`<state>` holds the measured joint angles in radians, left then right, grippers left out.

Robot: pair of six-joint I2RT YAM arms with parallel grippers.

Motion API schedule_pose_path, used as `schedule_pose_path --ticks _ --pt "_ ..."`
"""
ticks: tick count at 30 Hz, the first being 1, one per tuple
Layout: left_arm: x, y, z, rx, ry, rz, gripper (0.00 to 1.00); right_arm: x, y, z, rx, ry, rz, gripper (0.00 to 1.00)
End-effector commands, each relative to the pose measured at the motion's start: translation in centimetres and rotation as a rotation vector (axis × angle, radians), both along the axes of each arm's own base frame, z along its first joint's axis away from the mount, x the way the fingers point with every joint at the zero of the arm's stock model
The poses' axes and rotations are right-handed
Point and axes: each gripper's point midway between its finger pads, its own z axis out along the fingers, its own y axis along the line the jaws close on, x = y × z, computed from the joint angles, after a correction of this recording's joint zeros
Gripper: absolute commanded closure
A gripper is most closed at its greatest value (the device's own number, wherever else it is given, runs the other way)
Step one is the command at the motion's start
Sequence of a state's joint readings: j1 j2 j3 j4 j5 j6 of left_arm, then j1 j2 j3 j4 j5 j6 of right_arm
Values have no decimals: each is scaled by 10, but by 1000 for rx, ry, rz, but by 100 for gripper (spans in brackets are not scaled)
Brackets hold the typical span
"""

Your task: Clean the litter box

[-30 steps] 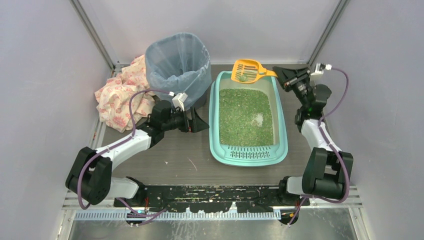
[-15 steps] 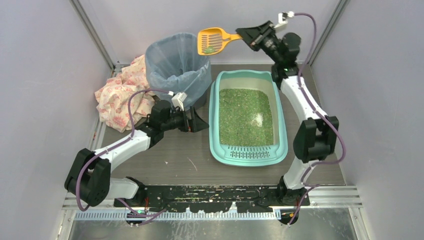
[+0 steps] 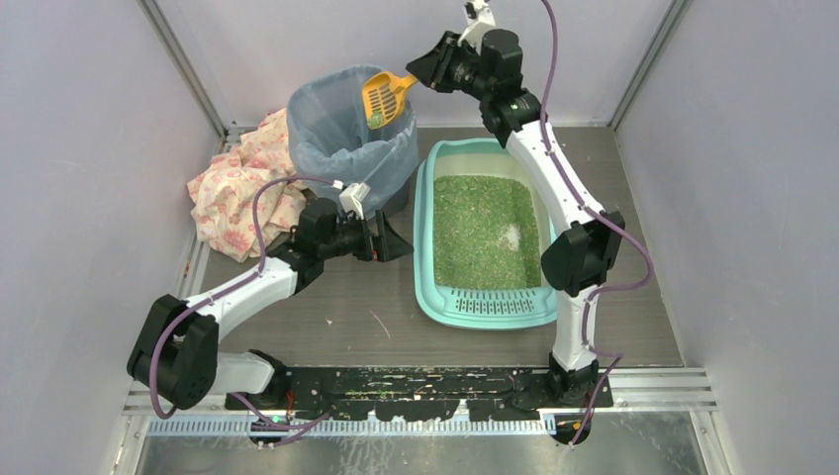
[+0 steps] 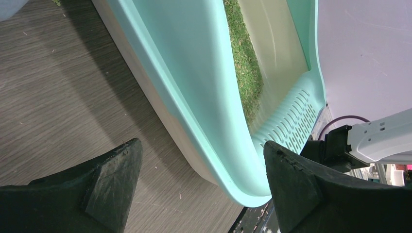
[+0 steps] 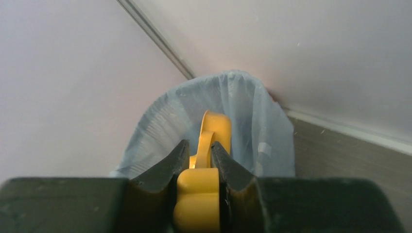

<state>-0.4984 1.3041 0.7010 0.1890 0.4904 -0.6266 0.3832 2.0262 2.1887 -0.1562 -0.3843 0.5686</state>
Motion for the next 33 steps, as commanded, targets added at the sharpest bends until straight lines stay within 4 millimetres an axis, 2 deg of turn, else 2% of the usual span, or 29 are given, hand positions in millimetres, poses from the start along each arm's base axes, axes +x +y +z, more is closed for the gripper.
schedule_pose_path --ticks 1,5,7,11,16,22,26,29,33 --pt "5 -4 21 -32 -70 -8 6 -30 7 45 -230 -262 -80 99" --pt "6 -4 20 -28 -69 -5 6 -58 28 52 -368 -411 -104 99" --pt "6 -4 19 -27 -67 -6 6 -67 35 56 -373 -431 -100 99" --pt "5 -5 20 -30 -67 -9 6 -74 35 66 -352 -459 -97 99" --pt "5 -2 21 -21 -74 -1 6 -96 28 91 -271 -506 -84 99" --pt "5 -3 21 -22 -75 -3 6 -145 -5 146 -105 -617 -123 99" --pt "5 -6 19 -34 -62 -13 6 -166 -35 161 -87 -632 -190 99" --pt "4 -6 20 -39 -62 -15 6 -162 -62 149 -129 -604 -294 99" --pt "5 -5 20 -37 -63 -10 6 -141 -109 98 -193 -487 -450 99"
